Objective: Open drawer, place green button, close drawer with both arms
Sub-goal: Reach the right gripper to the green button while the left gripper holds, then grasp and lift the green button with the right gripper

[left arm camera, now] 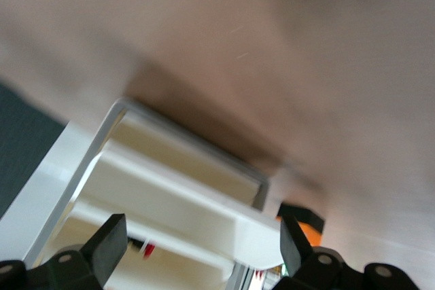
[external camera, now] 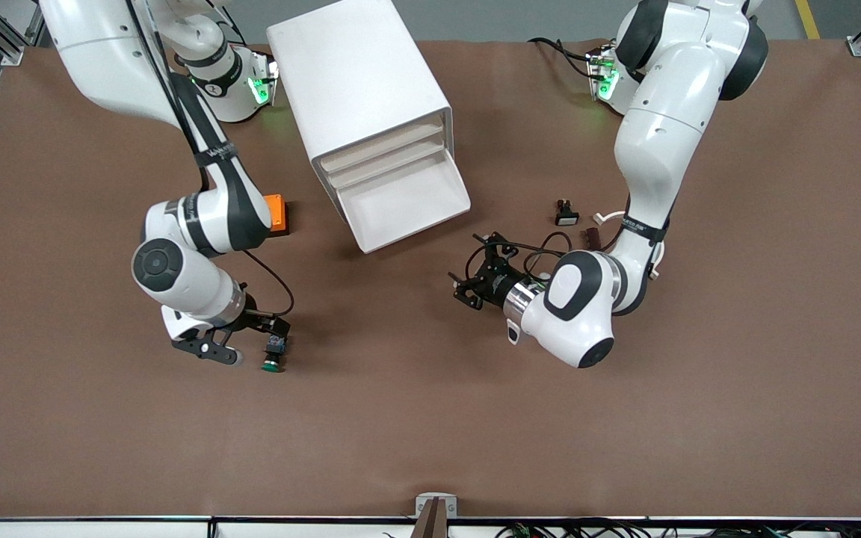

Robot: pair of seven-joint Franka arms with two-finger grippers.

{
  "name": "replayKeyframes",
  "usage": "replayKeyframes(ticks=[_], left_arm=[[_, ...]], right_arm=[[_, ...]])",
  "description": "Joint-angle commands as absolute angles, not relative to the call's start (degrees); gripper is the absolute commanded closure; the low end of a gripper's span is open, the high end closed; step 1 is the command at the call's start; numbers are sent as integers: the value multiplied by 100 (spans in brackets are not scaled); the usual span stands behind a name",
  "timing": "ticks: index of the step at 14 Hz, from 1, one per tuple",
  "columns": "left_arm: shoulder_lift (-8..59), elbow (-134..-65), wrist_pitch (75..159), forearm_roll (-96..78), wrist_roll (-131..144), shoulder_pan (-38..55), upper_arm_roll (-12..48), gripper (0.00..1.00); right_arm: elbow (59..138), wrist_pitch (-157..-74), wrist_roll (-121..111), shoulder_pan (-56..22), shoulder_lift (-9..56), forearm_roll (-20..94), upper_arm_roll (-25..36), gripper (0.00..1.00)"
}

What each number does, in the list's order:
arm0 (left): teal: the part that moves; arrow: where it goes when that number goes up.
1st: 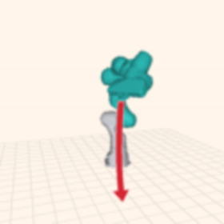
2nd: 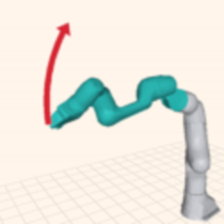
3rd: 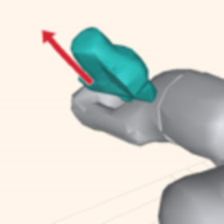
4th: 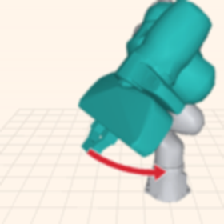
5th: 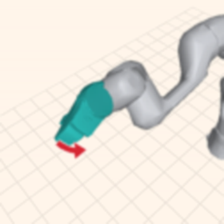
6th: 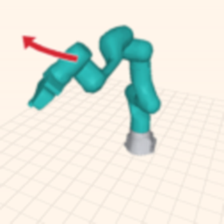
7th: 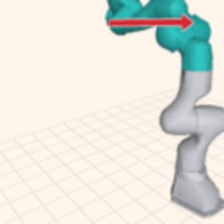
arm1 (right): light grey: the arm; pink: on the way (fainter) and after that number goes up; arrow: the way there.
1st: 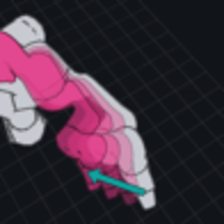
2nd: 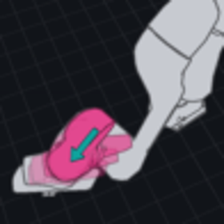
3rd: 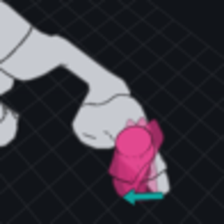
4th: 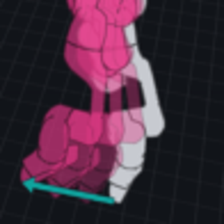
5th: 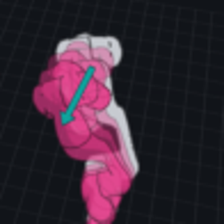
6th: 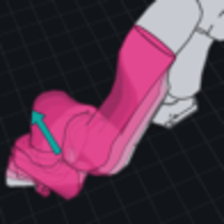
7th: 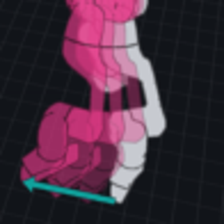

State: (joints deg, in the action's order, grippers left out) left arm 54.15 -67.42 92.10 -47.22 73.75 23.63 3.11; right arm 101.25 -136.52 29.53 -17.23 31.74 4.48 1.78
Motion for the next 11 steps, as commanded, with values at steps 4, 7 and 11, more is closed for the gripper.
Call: replayKeyframes(ticks=[4,7,11], left_arm=[[4931,-6794,10483,-3456,6470,2680,228,1],[4869,-6794,11239,-2841,6258,2864,220,1],[4869,-6820,12039,-1770,6223,3137,220,1]], right_arm=[[10064,-14378,3032,-1846,3770,466,229,0],[10063,-14555,3032,-1837,3937,440,237,4],[10055,-14493,2936,-1854,3946,282,246,97]])
